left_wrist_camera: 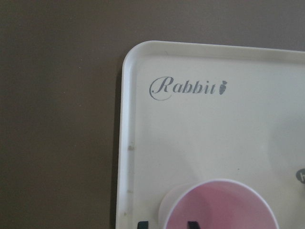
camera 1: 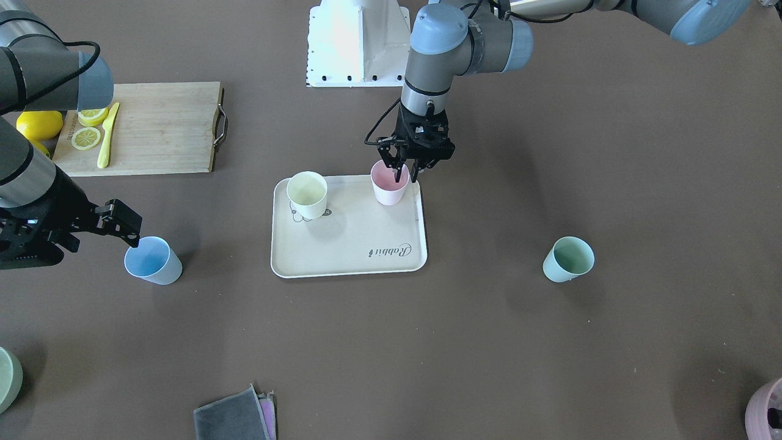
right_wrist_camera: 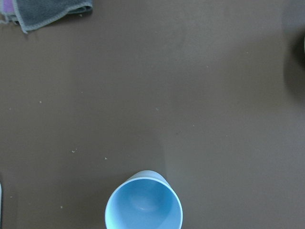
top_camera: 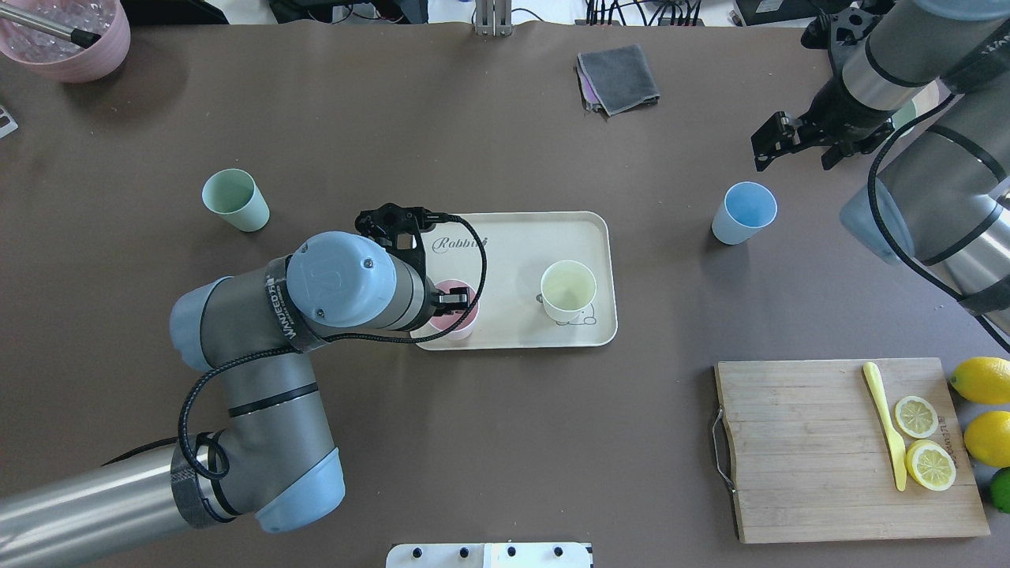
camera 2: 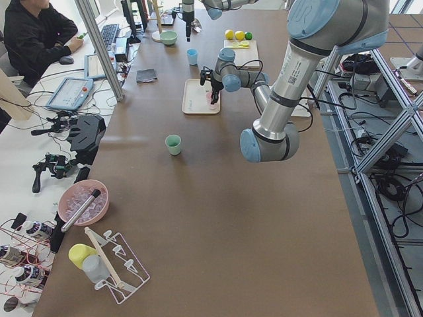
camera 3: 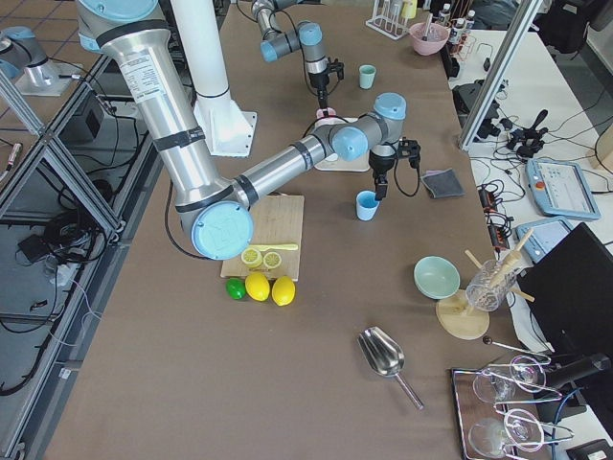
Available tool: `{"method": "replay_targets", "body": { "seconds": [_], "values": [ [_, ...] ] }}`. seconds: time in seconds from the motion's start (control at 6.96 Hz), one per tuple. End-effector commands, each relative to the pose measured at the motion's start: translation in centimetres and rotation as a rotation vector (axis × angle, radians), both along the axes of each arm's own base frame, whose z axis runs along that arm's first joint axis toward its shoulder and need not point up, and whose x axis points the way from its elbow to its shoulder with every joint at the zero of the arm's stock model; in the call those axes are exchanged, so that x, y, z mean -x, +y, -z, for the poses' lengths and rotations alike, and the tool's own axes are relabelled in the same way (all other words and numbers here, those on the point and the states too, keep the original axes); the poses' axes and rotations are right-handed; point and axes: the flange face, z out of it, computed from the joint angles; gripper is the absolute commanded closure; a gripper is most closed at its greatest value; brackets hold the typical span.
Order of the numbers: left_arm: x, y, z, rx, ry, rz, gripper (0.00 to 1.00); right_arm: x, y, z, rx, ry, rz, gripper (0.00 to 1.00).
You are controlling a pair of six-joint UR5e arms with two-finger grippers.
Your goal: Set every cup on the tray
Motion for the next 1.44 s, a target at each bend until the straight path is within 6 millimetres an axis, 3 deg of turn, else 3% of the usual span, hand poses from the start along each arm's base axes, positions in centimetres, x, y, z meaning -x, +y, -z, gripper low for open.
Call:
{"method": "replay_targets", "body": {
  "seconds": [0.0, 0.14, 0.57, 0.72, 0.86, 1.01, 1.29],
  "values": [
    [2.5, -1.8, 1.7, -0.024, 0.026, -0.004, 0.03, 1.9, -1.2, -4.3, 0.006, 0.008, 0.004, 0.0],
    [4.3, -3.5, 2.0, -0.029, 0.035, -0.017, 0.03, 3.3, -1.5, -6.3, -0.012, -0.004, 0.019, 0.0],
    [9.6, -8.5, 1.7, -0.05, 0.019, -0.039, 0.03, 6.3, 0.2, -6.1, -0.004, -0.013, 0.054, 0.01],
    [11.4, -10.0, 1.7, -0.056, 0.019, -0.053, 0.03, 6.8, 0.6, -5.9, -0.008, -0.019, 0.065, 0.17],
    [12.9, -11.0, 1.6, -0.038, 0.029, -0.056, 0.03, 6.9, 1.0, -6.0, -0.009, -0.019, 0.071, 0.49],
    [14.2, -12.0, 1.6, -0.051, 0.028, -0.058, 0.03, 6.9, 1.0, -6.2, -0.017, -0.015, 0.077, 0.99],
    [19.7, -15.4, 1.4, -0.065, 0.036, -0.085, 0.04, 7.0, 0.9, -6.0, -0.022, 0.0, 0.061, 1.0]
  ]
}}
